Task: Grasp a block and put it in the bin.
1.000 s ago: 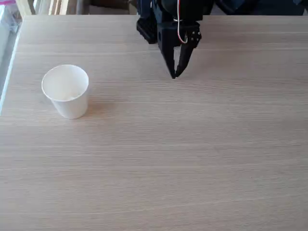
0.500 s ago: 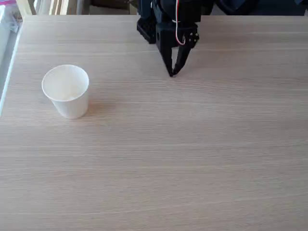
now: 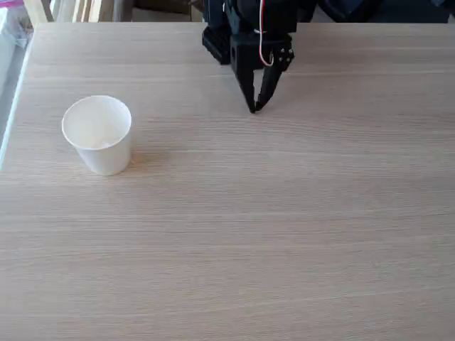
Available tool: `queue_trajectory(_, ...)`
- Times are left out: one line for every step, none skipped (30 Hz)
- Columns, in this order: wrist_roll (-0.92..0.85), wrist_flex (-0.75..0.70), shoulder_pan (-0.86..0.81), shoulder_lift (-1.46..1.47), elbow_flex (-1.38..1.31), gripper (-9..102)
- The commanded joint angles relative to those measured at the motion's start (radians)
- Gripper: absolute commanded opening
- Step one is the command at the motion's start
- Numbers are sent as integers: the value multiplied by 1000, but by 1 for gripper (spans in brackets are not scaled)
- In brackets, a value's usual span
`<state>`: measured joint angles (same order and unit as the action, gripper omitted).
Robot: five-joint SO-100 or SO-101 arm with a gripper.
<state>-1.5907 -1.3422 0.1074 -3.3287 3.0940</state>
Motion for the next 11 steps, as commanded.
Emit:
queue_trajectory(-11,-5,6,-3,12,0)
queue_trajectory(-12,-6,6,-3,12,0)
queue_trajectory(-12,-6,6,-3,12,0)
queue_trajectory(-12,-6,6,-3,12,0)
queue_trajectory(-12,-6,6,-3,12,0)
queue_trajectory(-12,-6,8,-3,12,0)
queue_trajectory(-12,-6,9,-3,12,0)
queue_trajectory(-12,-6,9,-3,12,0)
queue_trajectory(-12,-6,11,-3,12,0)
queue_trajectory(-12,-6,14,-3,12,0)
queue_trajectory(-12,-6,15,-3,12,0)
